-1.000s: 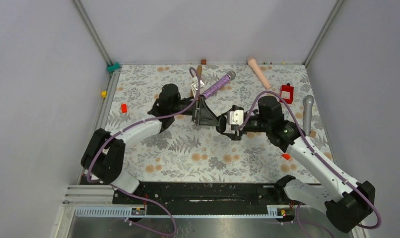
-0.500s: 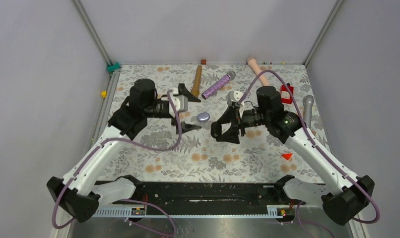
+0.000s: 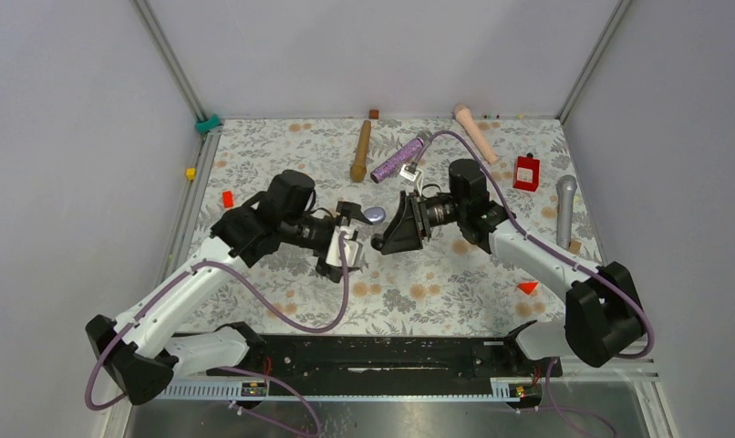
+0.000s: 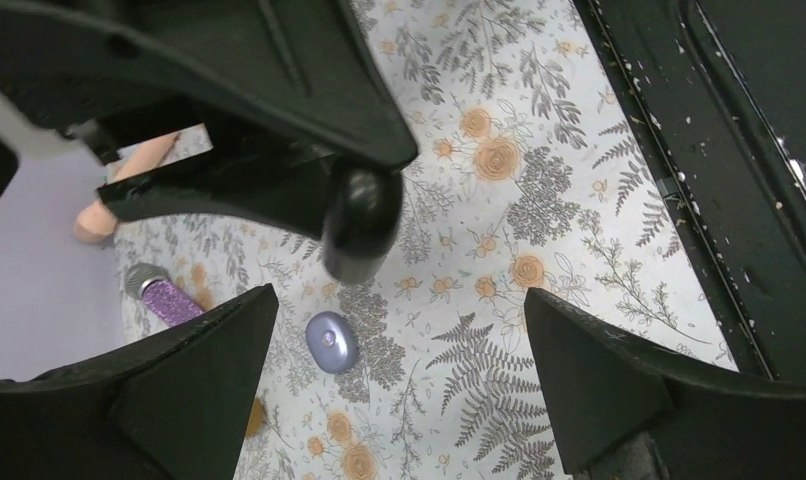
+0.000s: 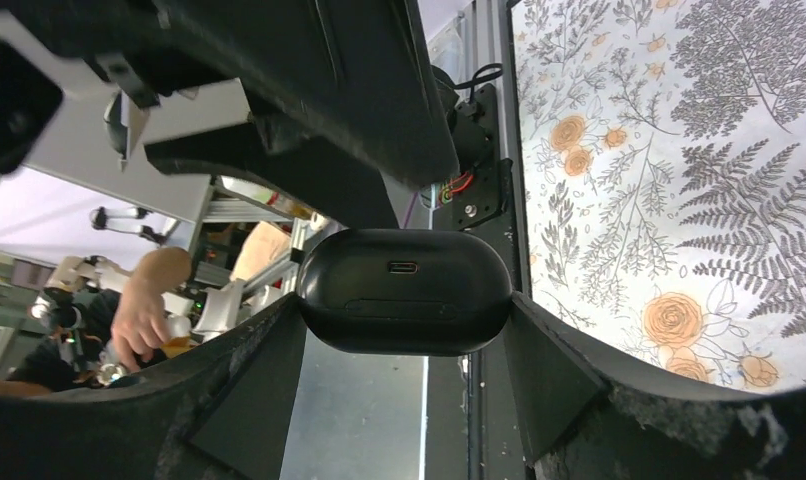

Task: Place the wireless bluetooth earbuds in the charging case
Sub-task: Adjust the charging case, then open the charging case.

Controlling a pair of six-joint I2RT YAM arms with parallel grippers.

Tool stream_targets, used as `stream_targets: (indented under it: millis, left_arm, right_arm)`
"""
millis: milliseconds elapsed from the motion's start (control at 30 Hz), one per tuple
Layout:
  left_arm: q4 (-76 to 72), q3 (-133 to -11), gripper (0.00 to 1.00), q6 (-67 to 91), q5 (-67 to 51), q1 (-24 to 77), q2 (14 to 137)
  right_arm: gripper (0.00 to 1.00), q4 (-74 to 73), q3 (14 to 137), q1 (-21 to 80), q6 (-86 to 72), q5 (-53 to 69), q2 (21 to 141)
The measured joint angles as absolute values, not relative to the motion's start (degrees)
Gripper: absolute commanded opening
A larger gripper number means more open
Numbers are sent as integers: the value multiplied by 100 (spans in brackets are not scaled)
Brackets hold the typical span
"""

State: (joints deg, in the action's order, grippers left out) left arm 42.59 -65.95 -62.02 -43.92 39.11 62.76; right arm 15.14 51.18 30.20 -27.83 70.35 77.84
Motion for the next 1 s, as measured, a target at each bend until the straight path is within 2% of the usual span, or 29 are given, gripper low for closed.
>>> stream_targets:
  millis: [233, 333, 433, 567, 1000]
  left_arm:
    - [4340, -6595, 83, -6300, -4036, 4333, 6622]
    - [4270, -6595, 74, -6267, -3909, 4416, 6696]
    - [4182, -6595, 59, -6204, -3824, 4447, 6751]
    - [4069, -6626, 53, -6095, -3710, 4491, 6840]
    - [3948, -6696, 22, -6005, -3103, 4766, 7102]
  right_arm:
    - [51, 2145, 5070, 3020, -3452, 7168, 8031]
    - [50, 2296, 5004, 3020, -3583, 7192, 8058]
    - [50, 2320, 4956, 3020, -3597, 7216, 8064]
    - [49, 2296, 4919, 3020, -3592, 7231, 8082]
    - [44, 1992, 4919, 3015, -3590, 7275, 8278]
